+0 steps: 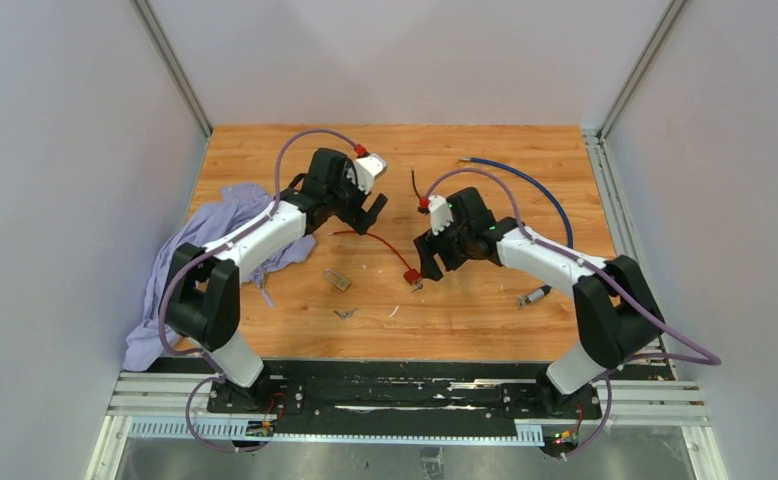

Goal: Lock with the key
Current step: Move the lock to the center of the board, then pick up the lock from the center of the board.

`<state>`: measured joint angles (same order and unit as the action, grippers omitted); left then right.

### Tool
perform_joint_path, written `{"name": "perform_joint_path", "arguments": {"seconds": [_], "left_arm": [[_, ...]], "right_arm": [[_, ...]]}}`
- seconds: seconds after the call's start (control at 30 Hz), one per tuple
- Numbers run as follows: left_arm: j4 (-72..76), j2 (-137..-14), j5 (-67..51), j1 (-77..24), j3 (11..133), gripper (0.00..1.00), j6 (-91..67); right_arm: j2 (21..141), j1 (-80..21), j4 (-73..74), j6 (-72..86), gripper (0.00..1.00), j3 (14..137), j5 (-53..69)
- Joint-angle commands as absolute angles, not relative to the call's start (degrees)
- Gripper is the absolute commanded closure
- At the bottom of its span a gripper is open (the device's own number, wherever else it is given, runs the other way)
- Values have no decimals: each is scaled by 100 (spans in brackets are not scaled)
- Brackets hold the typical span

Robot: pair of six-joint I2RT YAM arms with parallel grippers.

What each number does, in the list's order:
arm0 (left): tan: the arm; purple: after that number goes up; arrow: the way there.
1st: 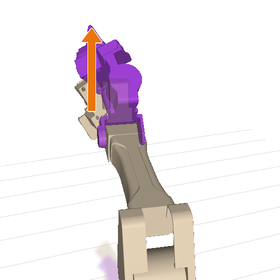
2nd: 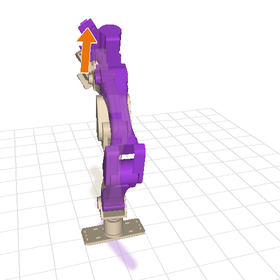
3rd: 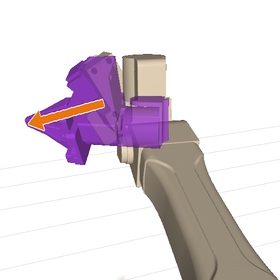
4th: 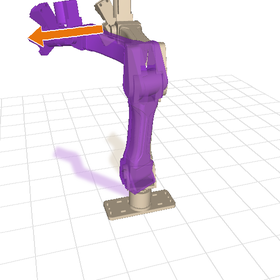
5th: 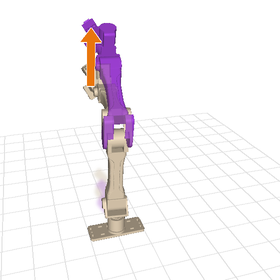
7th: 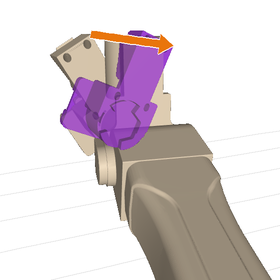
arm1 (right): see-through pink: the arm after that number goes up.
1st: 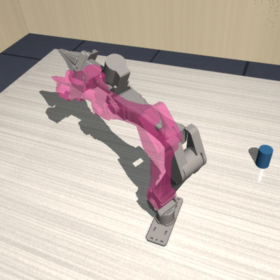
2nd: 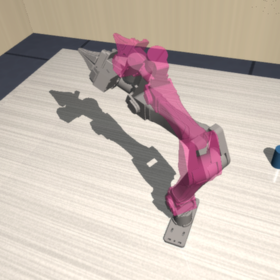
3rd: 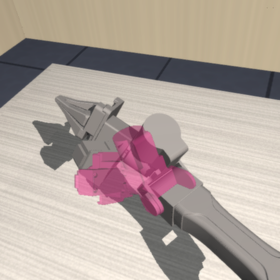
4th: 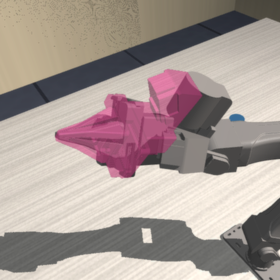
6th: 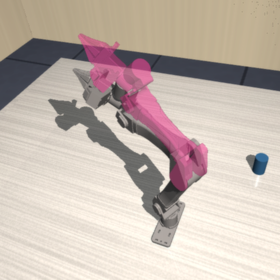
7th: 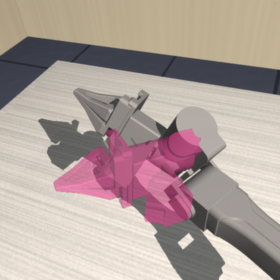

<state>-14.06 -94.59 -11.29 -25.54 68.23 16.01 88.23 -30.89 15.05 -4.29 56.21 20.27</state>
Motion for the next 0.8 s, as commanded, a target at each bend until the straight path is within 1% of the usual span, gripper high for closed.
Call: {"name": "perform_joint_path", "arguments": {"seconds": [0.0,0.2,0.37,0.57,0.77], "left_arm": [[-1072,-9059,-401,-2388,6724,2,1674],[-1052,-8771,-264,-2178,6618,2,1764],[-1024,-8588,-255,-2110,6464,2,1785],[-994,-8469,-280,-2080,6357,2,1770],[-926,-8372,-299,-2070,6245,2,1749]], "right_arm": [[9292,-3512,1491,-58,26,5874,1919],[9817,-3726,1528,194,27,6239,2151],[10057,-3858,1566,246,30,6399,2098],[10261,-3957,1612,270,41,6531,2016],[10327,-3989,1642,259,41,6550,1679]]}}
